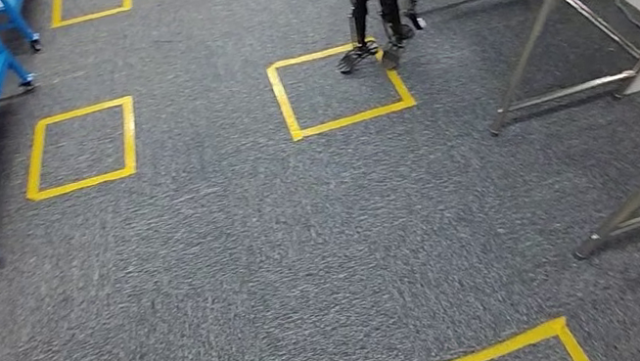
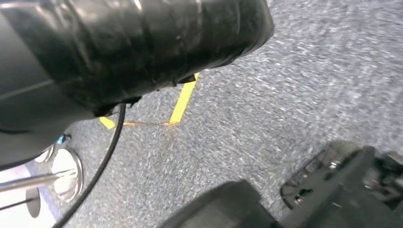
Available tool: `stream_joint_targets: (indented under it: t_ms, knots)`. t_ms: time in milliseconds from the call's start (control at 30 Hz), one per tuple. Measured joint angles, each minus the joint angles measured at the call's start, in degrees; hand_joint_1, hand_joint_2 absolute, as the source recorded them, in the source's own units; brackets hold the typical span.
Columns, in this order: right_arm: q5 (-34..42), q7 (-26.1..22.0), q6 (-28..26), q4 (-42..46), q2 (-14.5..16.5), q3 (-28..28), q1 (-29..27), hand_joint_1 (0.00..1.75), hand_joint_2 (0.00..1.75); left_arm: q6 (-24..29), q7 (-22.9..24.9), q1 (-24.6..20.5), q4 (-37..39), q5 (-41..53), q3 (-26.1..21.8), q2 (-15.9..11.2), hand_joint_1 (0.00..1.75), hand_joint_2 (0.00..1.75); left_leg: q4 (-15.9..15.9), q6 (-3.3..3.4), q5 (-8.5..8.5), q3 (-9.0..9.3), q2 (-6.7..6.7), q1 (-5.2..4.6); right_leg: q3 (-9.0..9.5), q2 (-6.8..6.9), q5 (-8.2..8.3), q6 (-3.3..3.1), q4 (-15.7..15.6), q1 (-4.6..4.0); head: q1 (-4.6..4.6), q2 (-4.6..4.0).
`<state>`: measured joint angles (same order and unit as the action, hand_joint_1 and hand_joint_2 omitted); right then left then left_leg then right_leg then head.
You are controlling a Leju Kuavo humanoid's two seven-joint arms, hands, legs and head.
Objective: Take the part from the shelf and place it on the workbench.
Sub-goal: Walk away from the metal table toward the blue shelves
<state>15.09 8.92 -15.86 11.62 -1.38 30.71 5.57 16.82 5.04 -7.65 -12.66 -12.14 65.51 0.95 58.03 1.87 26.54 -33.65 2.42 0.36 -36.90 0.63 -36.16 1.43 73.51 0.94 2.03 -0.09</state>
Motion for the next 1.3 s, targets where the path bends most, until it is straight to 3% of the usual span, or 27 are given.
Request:
stream_joint_targets:
  t_ms: [67,133,200,267,333,400,467,500,533,600,667,700,767,833,900,967,1000,1033,1100,1167,1233,1267,1300]
  knots:
    - [-1.79,-0.18,1.02,-0.01,0.07,0.08,-0.06,0.00,0.00,-0.02,0.01,0.12,0.00,0.09,0.19,-0.01,0.00,0.00,0.00,0.04,0.00,0.18,1.65,-0.43,1.19,-0.97,4.05,-1.07,-4.57,-0.49,-0.01,0.00]
    - [-3.68,-0.52,1.69,-0.02,0.03,0.50,0.03,0.00,0.00,0.01,0.03,0.14,0.00,0.23,0.25,0.09,0.00,0.00,0.05,-0.01,-0.03,0.19,3.02,-0.59,3.81,-3.82,7.47,-2.40,-11.52,-0.87,0.06,0.00]
    - [-4.41,-0.89,1.71,-0.02,0.06,0.92,0.15,0.00,0.00,0.05,0.03,0.08,0.00,0.39,0.31,0.16,0.00,0.00,0.07,-0.31,-0.15,-0.06,4.19,-0.39,5.02,-5.31,8.22,-2.97,-14.59,-1.17,-0.05,0.00]
    - [-4.52,-1.12,1.69,0.02,0.39,1.13,0.33,0.00,0.00,0.08,0.08,0.17,0.00,0.54,0.45,0.08,0.00,0.00,-0.01,-0.84,-0.28,-0.28,5.09,-0.21,5.44,-4.13,8.48,-2.99,-15.36,-1.14,-0.29,0.00]
    - [-4.53,-1.18,1.74,0.05,0.65,1.47,0.39,0.00,0.00,0.11,0.17,0.31,0.00,0.59,0.55,-0.04,0.00,0.00,1.53,-1.45,0.77,-1.09,3.04,-0.38,6.28,-2.70,8.90,-3.22,-16.52,-0.66,-0.07,0.00]
    - [-4.53,-1.19,1.82,0.04,0.68,1.79,0.28,0.00,0.00,0.14,0.21,0.19,0.00,0.60,0.58,-0.09,0.00,0.00,7.06,-2.13,3.76,-3.89,-0.23,-0.30,6.86,-1.08,9.05,-3.43,-17.21,-0.43,0.33,0.00]
    - [-4.53,-1.19,1.95,0.02,0.74,2.04,0.18,0.00,0.00,0.14,0.22,0.08,0.00,0.60,0.61,-0.09,0.00,0.00,13.41,-2.88,6.10,-7.26,-1.34,0.31,6.99,0.66,8.82,-3.43,-17.22,-0.36,0.45,0.00]
    - [-4.53,-1.19,2.01,0.01,0.79,2.20,0.17,0.00,0.00,0.14,0.26,0.13,0.00,0.61,0.62,-0.10,0.00,0.00,14.51,-3.27,5.93,-7.89,-1.57,0.63,7.09,1.48,8.65,-3.29,-17.17,-0.25,0.47,0.00]
    - [-4.55,-1.20,2.02,0.01,0.84,2.39,0.19,0.00,0.00,0.14,0.31,0.22,0.00,0.62,0.63,-0.14,0.00,0.00,13.39,-3.65,4.71,-7.38,-1.86,0.90,7.21,2.21,8.42,-3.05,-17.05,-0.07,0.46,0.00]
    - [-4.64,-1.25,1.91,0.01,0.93,2.76,0.23,0.00,0.00,0.12,0.44,0.27,0.00,0.66,0.63,-0.22,0.00,0.00,6.44,-4.31,1.08,-3.83,-3.90,1.22,7.52,3.54,7.70,-2.28,-16.49,0.27,0.51,0.00]
    - [-4.74,-1.27,1.77,0.01,0.93,3.06,0.27,0.00,0.00,0.07,0.49,0.05,0.00,0.72,0.65,-0.24,0.00,0.00,1.16,-3.94,-0.59,-1.03,-5.75,1.05,7.69,4.63,6.81,-1.32,-15.73,0.19,0.57,0.00]
    - [-4.78,-1.27,1.71,0.01,0.92,3.26,0.32,0.00,0.00,0.04,0.50,-0.02,0.00,0.75,0.66,-0.23,0.00,0.00,0.46,-3.48,-0.45,-0.68,-5.99,0.90,7.82,5.10,6.49,-0.92,-15.54,0.00,0.49,0.00]
    - [-4.88,-1.24,1.68,0.02,0.95,3.73,0.53,0.00,0.00,0.00,0.54,0.05,0.00,0.80,0.68,-0.32,0.00,0.00,0.49,-2.36,-0.29,-0.65,-4.81,0.74,8.22,5.89,6.13,-0.32,-15.58,-0.05,0.22,0.00]
    - [-5.04,-1.19,1.77,0.04,0.98,4.07,0.73,0.00,0.00,-0.05,0.57,0.18,0.00,0.83,0.69,-0.43,0.00,0.00,0.18,-1.60,-0.36,-0.47,-3.72,0.78,7.98,4.41,4.88,0.22,-14.32,0.28,-0.03,0.00]
    - [-5.38,-1.08,2.10,0.05,0.98,4.40,0.73,0.00,0.00,-0.16,0.58,0.06,0.00,0.98,0.71,-0.41,0.00,0.00,-0.03,-0.99,-0.45,-0.38,-2.61,0.82,5.45,1.49,1.80,0.39,-8.89,0.43,-0.32,0.00]
    - [-5.66,-0.86,2.44,0.04,0.99,4.88,0.50,0.00,0.00,-0.29,0.58,-0.07,0.00,1.15,0.77,-0.35,0.00,0.00,-0.02,-0.65,-0.40,-0.37,-1.22,0.67,1.56,0.17,-0.77,0.21,-1.65,0.29,-0.42,0.00]
    - [-5.66,-0.76,2.51,0.03,1.01,5.09,0.35,0.00,0.00,-0.33,0.58,-0.06,0.00,1.19,0.80,-0.33,0.00,0.00,0.00,-0.60,-0.37,-0.32,-0.38,0.60,0.31,-0.06,-0.68,0.07,0.15,0.23,-0.41,0.00]
    - [-5.59,-0.69,2.50,0.03,1.03,5.22,0.25,0.00,0.00,-0.35,0.59,-0.02,0.00,1.19,0.83,-0.33,0.00,0.00,0.02,-0.58,-0.34,-0.24,0.49,0.56,0.02,-0.22,0.60,-0.11,-0.21,0.20,-0.40,0.00]
    - [-5.48,-0.62,2.45,0.03,1.07,5.32,0.22,0.00,0.00,-0.36,0.61,0.01,0.00,1.20,0.85,-0.32,0.00,0.00,0.12,-0.66,-0.28,-0.09,2.21,0.58,1.97,-1.49,5.11,-0.61,-6.39,0.20,-0.41,0.00]
    - [-5.45,-0.62,2.40,-0.01,1.03,5.50,0.25,0.00,0.00,-0.37,0.59,-0.06,0.00,1.22,0.86,-0.27,0.00,0.00,0.32,-1.06,-0.28,-0.31,3.65,0.60,4.11,-4.51,7.75,-1.12,-12.30,0.27,-0.39,0.00]
    - [-5.41,-0.63,2.35,-0.03,0.99,5.64,0.35,0.00,0.00,-0.39,0.55,-0.02,0.00,1.25,0.87,-0.22,0.00,0.00,0.29,-1.81,-0.51,-0.71,4.88,0.79,4.68,-5.87,7.86,-1.41,-13.84,0.09,-0.44,0.00]
    - [-5.40,-0.64,2.33,-0.03,1.01,5.67,0.43,0.00,0.00,-0.41,0.54,0.07,0.00,1.25,0.88,-0.23,0.00,0.00,0.13,-2.27,-0.67,-0.89,5.50,0.91,4.87,-5.27,7.96,-1.62,-14.11,0.10,-0.49,0.00]
    - [-5.40,-0.64,2.32,-0.03,1.01,5.69,0.51,0.00,0.00,-0.42,0.54,0.21,0.00,1.25,0.89,-0.26,0.00,0.00,0.19,-2.65,-0.66,-1.00,5.18,0.93,5.12,-4.57,8.13,-1.91,-14.40,0.16,-0.51,0.00]
